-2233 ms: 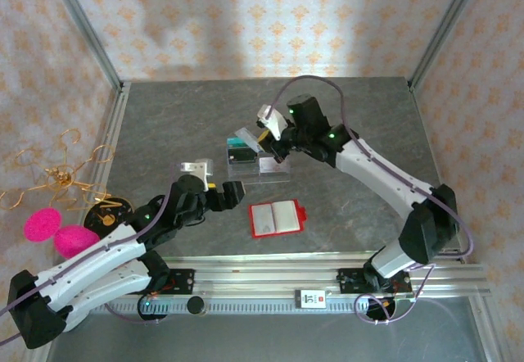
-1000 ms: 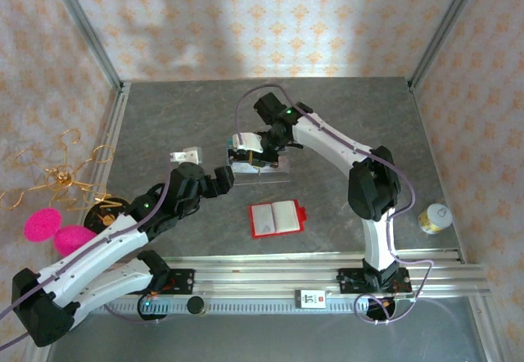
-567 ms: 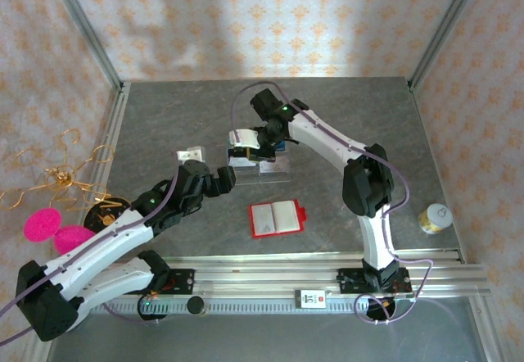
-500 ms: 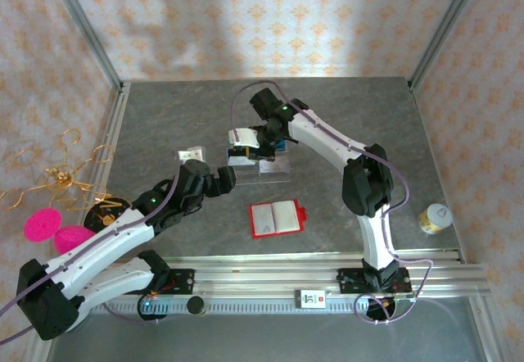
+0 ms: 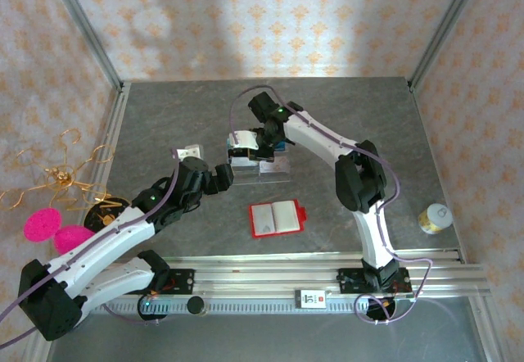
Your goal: Take the credit cards out of the card holder
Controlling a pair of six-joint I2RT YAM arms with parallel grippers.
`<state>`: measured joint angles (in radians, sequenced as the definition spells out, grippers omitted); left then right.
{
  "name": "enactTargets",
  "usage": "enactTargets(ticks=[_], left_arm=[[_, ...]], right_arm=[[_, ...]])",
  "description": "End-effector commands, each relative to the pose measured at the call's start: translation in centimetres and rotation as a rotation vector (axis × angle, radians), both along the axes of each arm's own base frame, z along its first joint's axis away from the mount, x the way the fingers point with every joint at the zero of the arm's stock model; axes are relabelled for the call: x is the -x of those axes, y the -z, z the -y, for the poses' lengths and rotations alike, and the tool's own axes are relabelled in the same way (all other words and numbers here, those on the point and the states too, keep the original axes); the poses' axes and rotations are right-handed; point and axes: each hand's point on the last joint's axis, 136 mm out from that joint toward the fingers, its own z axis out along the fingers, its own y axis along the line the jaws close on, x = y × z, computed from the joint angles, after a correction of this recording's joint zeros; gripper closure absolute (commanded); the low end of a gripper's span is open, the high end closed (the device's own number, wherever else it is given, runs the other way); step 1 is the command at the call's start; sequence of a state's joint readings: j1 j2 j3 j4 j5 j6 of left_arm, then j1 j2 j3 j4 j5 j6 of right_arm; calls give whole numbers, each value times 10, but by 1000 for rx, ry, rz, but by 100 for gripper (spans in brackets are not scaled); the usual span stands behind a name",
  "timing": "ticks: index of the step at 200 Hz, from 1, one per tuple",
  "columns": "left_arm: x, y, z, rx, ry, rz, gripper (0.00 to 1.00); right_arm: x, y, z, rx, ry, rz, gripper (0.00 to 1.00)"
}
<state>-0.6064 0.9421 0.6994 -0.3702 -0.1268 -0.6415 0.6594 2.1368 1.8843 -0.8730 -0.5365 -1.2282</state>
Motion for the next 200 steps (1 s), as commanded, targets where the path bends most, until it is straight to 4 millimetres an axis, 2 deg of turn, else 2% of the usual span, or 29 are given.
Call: enactTargets(ticks=[1, 6, 35, 62, 82, 109, 130, 153, 161, 178, 200], left_arm=[[-8, -15, 6, 22, 19, 45, 1], [-8, -15, 6, 24, 20, 43, 1], [-8, -13, 8, 34, 28, 42, 1], [-6, -11, 7, 40, 26, 41, 1], [-4, -15, 5, 63, 18, 60, 1], [0, -19, 9, 136, 28, 94, 1], [5, -20, 7, 176, 24, 119, 1], [10, -20, 8, 246, 26, 157, 1], [12, -16, 10, 270, 35, 163, 1], [16, -7, 14, 314, 54, 158, 1], [20, 14, 20, 339, 79, 122, 1]], right_arm=[[-5, 4, 3, 16, 24, 16, 100], [-5, 4, 3, 17, 25, 18, 100], [-3, 4, -3, 10, 29, 33, 81], [-11, -22, -18, -87, 76, 52, 69], [-12, -53, -31, -187, 105, 42, 65], [4, -87, -44, -298, 144, -4, 63], [21, -101, -51, -397, 217, -48, 62], [29, -111, -53, -556, 415, -128, 62], [27, -108, -49, -613, 539, -170, 62], [38, -91, -36, -655, 719, -248, 61], [69, -57, -14, -629, 877, -274, 61]])
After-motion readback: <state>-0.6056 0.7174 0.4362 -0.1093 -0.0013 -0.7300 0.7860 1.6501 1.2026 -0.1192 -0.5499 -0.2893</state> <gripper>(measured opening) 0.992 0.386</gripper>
